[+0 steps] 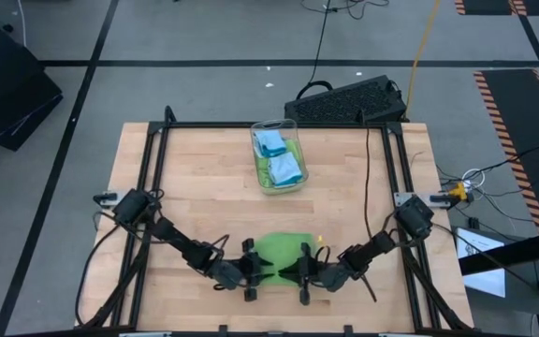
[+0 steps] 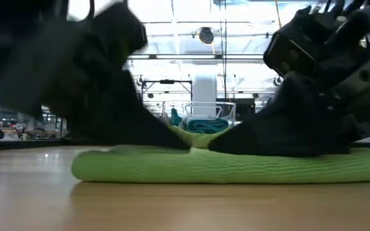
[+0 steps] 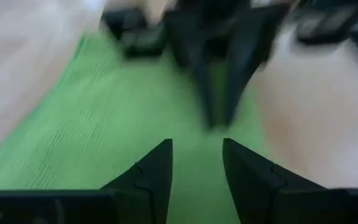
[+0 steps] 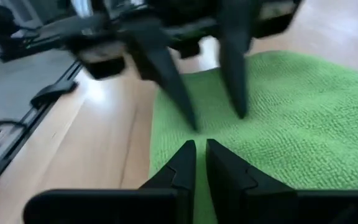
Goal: Fold microfiber towels
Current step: Fold the green towel
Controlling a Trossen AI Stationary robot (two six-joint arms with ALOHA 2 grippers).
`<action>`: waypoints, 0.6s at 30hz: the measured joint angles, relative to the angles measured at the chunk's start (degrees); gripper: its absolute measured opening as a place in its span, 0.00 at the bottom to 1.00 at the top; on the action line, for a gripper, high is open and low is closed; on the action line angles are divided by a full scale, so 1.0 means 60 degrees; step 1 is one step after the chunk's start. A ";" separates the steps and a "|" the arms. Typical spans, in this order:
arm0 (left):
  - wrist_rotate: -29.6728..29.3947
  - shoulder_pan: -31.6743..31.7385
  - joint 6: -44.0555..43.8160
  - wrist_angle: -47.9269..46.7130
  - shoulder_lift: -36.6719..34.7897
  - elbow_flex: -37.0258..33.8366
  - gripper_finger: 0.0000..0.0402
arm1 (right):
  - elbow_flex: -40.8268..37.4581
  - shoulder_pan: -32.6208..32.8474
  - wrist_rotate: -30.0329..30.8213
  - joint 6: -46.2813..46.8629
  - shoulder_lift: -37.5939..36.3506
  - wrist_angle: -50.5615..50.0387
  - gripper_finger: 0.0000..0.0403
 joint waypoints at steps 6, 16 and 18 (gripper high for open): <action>-0.0008 -0.0078 0.0507 0.0697 -0.0477 0.0017 0.36 | -0.0081 0.0096 -0.0213 -0.0776 -0.0400 0.0356 0.07; 0.0131 -0.0117 0.1101 0.2022 -0.0559 0.0028 0.36 | -0.0593 0.0198 -0.0080 -0.2452 -0.3544 -0.1906 0.07; 0.0134 -0.0134 0.0990 0.1733 -0.0559 0.0135 0.36 | -0.0722 0.0200 -0.0006 -0.2200 -0.4196 -0.2787 0.07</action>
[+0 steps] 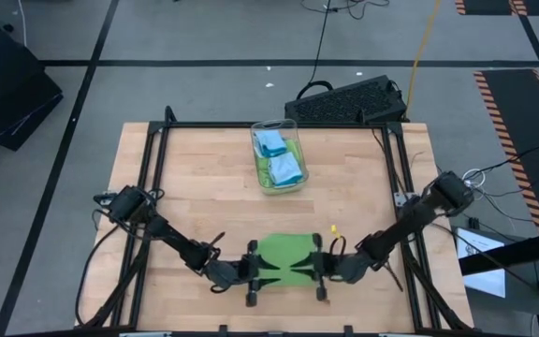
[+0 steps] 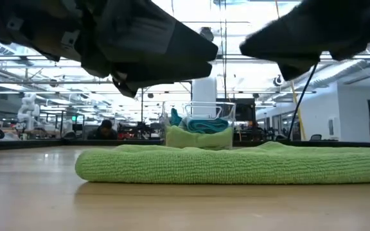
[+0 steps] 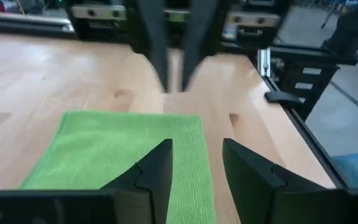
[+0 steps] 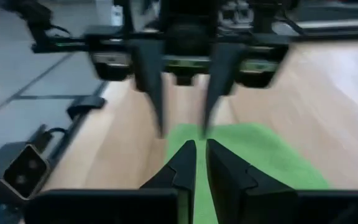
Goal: Fold microfiber towels
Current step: Fold the green towel
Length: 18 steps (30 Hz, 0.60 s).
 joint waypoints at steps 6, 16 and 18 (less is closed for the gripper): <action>-0.0039 0.0009 -0.0941 -0.2860 -0.0004 0.1038 0.36 | -0.0413 -0.0004 0.0511 0.1274 -0.0738 -0.1814 0.07; 0.0098 0.0919 -0.3176 -0.8101 -0.0066 0.1315 0.36 | -0.0928 0.0123 0.0418 0.4416 0.0164 -0.1700 0.07; 0.0165 0.1149 -0.2428 -0.8077 -0.0084 0.1114 0.36 | -0.0920 0.0205 0.0430 0.4783 0.0594 -0.1050 0.07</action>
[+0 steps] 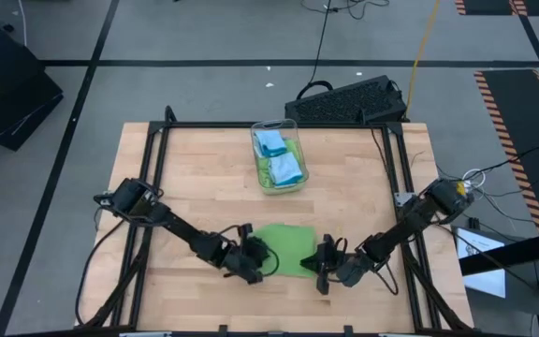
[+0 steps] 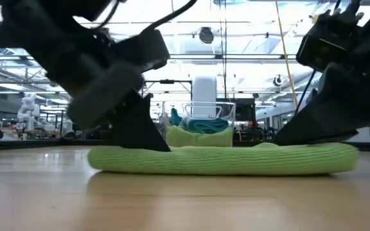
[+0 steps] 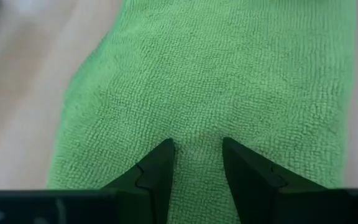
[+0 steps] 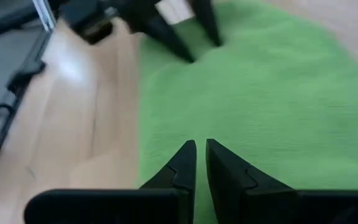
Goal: Fold microfiber towels
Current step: Fold the green towel
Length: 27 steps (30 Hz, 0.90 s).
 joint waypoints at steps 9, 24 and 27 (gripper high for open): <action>0.1165 0.0880 0.3060 -0.1058 -0.0647 -0.0121 0.36 | 0.0752 0.0561 0.0000 -0.1025 0.1765 0.3194 0.07; -0.0344 -0.0943 0.2266 0.0092 -0.3169 -0.0023 0.36 | 0.0771 0.1387 -0.0243 -0.3906 -0.0958 -0.0385 0.07; -0.0730 -0.1216 0.2418 0.0816 -0.2682 0.0216 0.36 | 0.0769 0.1387 -0.0088 -0.3737 -0.1626 -0.2194 0.07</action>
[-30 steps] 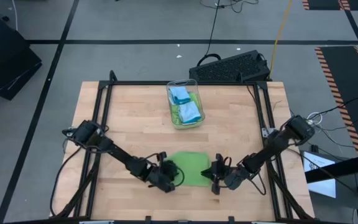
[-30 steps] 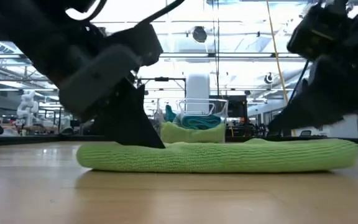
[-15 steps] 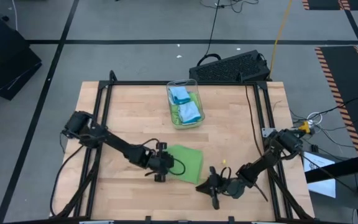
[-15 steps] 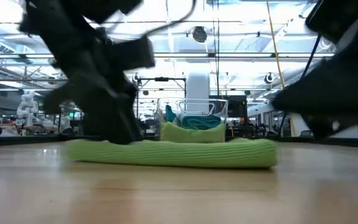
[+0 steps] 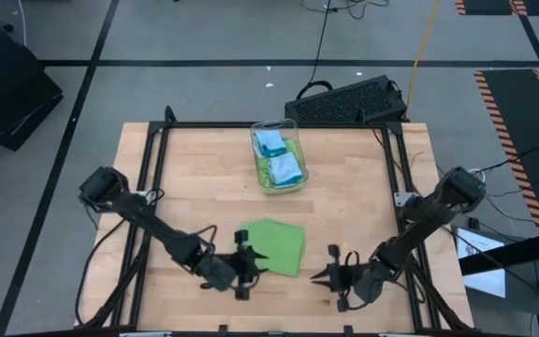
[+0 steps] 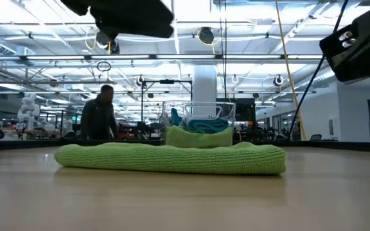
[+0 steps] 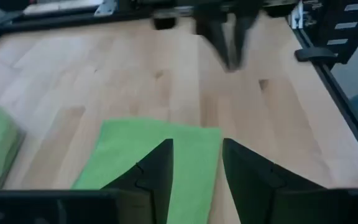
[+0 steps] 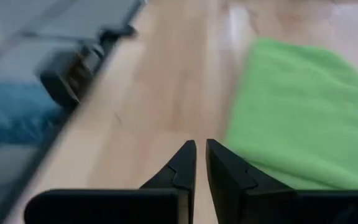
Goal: Fold microfiber towels
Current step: Fold the green towel
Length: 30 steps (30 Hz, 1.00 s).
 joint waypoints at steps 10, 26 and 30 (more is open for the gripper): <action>-0.0165 0.0276 0.0414 -0.2041 0.2870 0.3583 0.43 | 0.0004 -0.0266 0.1104 0.0167 -0.0942 -0.2612 0.07; 0.0502 0.0606 0.0294 -0.2699 0.5280 0.5136 0.58 | 0.0000 -0.0248 0.1052 0.1079 -0.0957 -0.4664 0.07; 0.0040 0.0745 0.0165 -0.2603 0.5488 0.5136 0.58 | 0.0000 -0.0251 0.0854 0.0706 -0.0954 -0.4666 0.07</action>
